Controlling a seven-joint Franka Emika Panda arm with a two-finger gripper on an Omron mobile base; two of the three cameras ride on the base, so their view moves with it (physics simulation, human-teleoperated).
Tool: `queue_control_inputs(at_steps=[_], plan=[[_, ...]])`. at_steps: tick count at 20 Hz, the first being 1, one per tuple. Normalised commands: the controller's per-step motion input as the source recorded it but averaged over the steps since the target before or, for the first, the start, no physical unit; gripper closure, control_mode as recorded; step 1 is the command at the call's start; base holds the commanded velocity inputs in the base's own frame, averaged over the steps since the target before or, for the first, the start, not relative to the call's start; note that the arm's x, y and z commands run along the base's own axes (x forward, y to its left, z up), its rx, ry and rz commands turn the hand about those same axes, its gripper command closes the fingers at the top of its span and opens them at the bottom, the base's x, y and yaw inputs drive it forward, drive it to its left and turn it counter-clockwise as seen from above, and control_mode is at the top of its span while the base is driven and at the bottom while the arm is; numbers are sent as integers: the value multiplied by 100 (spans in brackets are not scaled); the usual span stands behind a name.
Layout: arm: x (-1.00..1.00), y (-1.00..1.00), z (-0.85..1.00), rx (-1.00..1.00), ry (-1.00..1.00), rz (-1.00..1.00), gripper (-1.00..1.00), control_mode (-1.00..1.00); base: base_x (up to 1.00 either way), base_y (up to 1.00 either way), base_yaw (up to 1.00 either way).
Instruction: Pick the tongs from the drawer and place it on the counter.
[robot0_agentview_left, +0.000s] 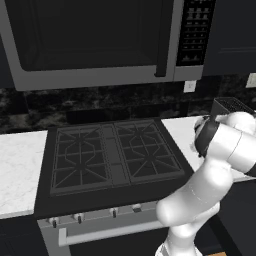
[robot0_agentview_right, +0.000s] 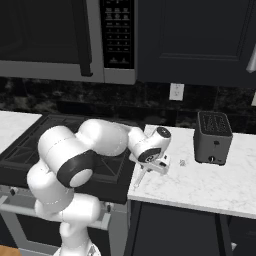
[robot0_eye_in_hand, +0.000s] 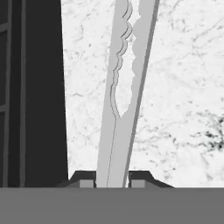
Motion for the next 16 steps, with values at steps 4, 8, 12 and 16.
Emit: queue_control_inputs(at_steps=[4, 8, 12, 16], plan=[[42, -35, -57, 4, 0, 0, 100, -100, 0, 0, 0], [45, -5, -36, 0, 0, 0, -100, -100, 0, 0, 0], [12, -8, 8, 1, 0, -1, -100, -100, 0, 0, 0], [-9, 0, 47, -1, -8, 0, -100, -100, 0, 0, 0]])
